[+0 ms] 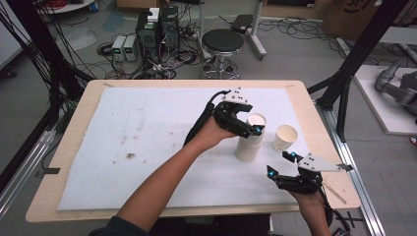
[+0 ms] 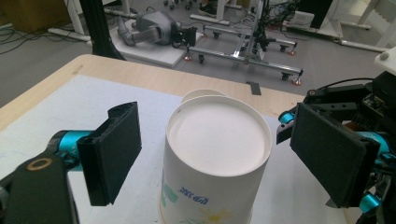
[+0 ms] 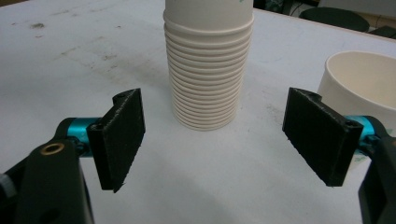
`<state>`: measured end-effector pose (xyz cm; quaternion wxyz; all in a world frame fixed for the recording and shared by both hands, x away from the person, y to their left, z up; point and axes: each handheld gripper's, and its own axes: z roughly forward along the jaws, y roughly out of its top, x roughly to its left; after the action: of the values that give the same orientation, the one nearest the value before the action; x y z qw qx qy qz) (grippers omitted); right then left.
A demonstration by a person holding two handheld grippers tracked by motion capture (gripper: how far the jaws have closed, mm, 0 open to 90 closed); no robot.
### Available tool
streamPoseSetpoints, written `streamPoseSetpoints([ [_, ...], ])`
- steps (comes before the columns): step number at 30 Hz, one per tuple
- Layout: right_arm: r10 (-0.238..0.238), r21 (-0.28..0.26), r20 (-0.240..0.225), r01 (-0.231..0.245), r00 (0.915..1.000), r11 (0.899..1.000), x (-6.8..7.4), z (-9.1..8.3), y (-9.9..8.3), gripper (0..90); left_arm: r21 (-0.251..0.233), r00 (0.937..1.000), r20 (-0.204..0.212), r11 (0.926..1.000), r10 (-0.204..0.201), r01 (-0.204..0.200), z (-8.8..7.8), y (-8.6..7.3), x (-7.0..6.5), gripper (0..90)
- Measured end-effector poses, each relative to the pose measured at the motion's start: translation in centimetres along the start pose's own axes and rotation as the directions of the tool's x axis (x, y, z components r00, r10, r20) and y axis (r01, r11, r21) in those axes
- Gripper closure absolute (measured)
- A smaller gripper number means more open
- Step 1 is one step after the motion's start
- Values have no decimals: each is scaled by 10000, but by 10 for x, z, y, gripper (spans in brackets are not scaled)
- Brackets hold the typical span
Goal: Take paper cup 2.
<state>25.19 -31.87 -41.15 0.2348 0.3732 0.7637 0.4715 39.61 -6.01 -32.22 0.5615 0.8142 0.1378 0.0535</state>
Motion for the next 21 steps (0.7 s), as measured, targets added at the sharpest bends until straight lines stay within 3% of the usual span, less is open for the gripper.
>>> streamPoseSetpoints([
  [6, -20, 3, -9, 20, 10000, 10000, 1, 1, 0, 215, 295, 9999, 136, 9996, -7, 3, 10, -3, 0, 179],
  [11, -41, -7, -4, 41, 10000, 10000, 1, 0, 0, 215, 436, 9998, 195, 9990, -35, 27, 13, -5, 1, 253],
  [16, 6, 15, 11, -6, 10000, 10000, 0, 0, 0, 215, 397, 9998, 187, 9992, -23, 15, 13, -5, 2, 337],
  [21, -22, 2, 18, 22, 10000, 10000, 0, 0, 0, 215, 330, 9999, 168, 9995, -23, 17, 12, -5, 2, 341],
])
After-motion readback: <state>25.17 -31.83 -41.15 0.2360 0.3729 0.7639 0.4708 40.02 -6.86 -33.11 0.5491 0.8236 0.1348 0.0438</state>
